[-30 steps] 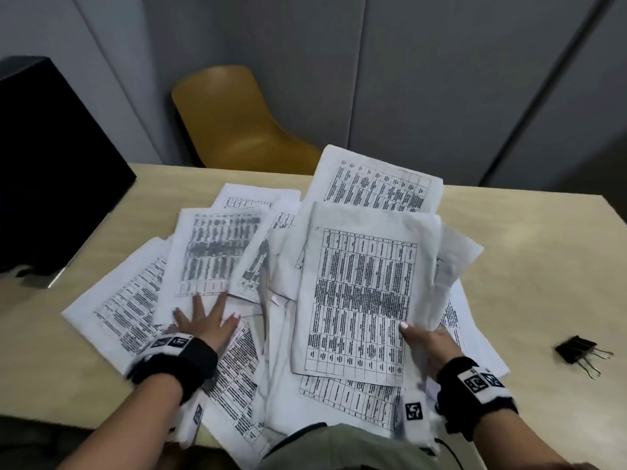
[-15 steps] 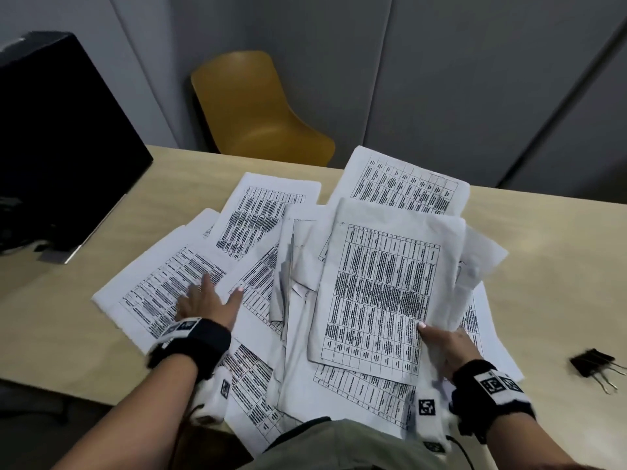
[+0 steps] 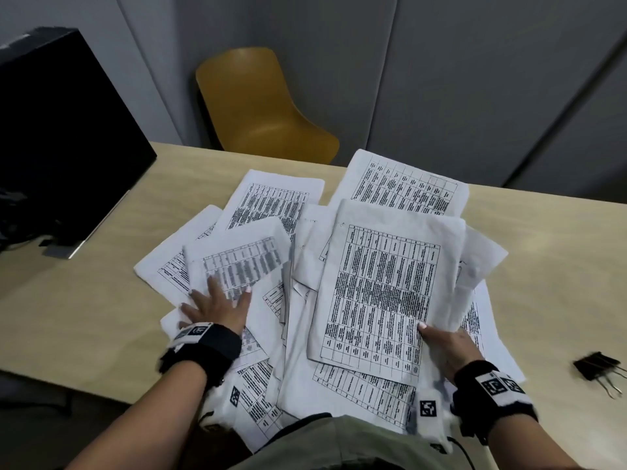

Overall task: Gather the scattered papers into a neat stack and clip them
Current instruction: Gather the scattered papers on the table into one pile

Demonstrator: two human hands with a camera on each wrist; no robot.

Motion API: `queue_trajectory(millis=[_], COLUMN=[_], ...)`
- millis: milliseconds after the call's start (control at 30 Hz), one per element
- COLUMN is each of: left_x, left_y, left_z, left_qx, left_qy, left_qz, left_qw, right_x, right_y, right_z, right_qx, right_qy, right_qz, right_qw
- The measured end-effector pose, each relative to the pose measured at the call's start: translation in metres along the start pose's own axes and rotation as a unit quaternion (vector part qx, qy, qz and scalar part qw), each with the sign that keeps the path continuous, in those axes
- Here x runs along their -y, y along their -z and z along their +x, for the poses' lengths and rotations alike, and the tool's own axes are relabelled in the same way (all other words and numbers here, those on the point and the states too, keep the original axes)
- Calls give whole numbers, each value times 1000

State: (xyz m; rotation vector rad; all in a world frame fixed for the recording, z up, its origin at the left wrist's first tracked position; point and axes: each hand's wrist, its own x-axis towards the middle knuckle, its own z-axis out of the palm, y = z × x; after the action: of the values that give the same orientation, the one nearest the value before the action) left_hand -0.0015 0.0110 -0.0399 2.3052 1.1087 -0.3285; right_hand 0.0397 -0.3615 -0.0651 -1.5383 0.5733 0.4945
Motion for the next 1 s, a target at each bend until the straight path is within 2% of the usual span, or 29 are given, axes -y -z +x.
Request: queue_trajectory(millis=[133,233,300,367,533,600,700,800,1000], left_x=[-10,-19,-25,-34,-51,-52,-50,-50,-37], left_y=[-19,-19,-14,-11,-14,-19,-19,-13,5], left_z=[-11,-15,-12,-9,-14,-18,-23,-24,-20], left_qx=[36,-45,-77,-78,-43,-36,-12,-17,9], left_qy=[-108,-141,-131,-122,-85,-94,-114,-117,-89], left_qz=[92,53,-24,-57,8,30,-31,-106,-79], left_qw=[989,988,988,988,995,994,993,987,993], right_x=[2,3,2,2,-2,-1,-2,2,1], right_y=[0,1,3,4,9,9,9,7,6], right_z=[-1,-3,-3,-3,-4,-7,-9,-12,-6], right_qx=[4,-7,-9,13,41,35,18,-15,-10], right_qy=[6,16,6,-4,-32,-45,-44,-58,-53], right_qz=[12,16,24,33,85,91,88,55,30], right_qw=[1000,1000,1000,999,995,994,995,997,998])
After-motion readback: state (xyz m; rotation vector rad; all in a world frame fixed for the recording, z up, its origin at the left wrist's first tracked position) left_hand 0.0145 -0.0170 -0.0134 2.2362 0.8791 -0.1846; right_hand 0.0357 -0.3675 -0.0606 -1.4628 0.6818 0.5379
